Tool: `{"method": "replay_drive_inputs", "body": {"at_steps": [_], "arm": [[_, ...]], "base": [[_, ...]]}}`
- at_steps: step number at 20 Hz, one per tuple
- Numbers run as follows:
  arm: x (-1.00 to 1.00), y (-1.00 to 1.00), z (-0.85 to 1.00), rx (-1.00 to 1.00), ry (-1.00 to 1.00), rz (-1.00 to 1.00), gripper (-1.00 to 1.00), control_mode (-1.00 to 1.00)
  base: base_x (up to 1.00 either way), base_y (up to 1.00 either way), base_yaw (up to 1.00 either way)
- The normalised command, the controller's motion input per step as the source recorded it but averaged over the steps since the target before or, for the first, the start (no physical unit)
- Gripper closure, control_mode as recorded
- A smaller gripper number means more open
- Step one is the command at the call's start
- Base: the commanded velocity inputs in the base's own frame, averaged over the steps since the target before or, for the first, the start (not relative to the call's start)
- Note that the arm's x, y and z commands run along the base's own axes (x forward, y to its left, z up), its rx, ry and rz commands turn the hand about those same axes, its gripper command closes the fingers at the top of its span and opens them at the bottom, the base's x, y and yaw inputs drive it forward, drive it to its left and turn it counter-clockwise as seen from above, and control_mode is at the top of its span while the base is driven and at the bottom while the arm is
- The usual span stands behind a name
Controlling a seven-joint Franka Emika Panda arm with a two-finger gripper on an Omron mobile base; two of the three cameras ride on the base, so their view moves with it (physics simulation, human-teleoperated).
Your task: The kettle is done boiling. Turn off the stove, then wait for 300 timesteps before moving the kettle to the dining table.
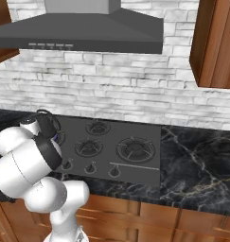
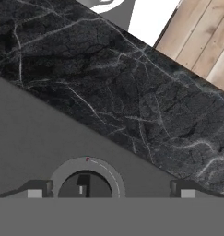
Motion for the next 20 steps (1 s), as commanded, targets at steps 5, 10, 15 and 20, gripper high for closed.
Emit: {"method": "replay_drive_inputs", "body": {"at_steps": [5,10,15,20], "arm": [[0.11,0.00,-0.05,0.00,0.00,0.00,-1.00,-1.00],[0.03,0.00,-0.07,0.00,0.00,0.00,-1.00,-1.00],[0.00,-0.10,-0.19,0.00,0.00,0.00,-1.00,-1.00],[0.00,-0.18,-0.13,0.00,0.00,0.00,-1.00,-1.00]], "base": [[0.00,0.00,0.00],[0.00,0.00,0.00],[0.00,0.00,0.00],[0.00,0.00,0.00]]}}
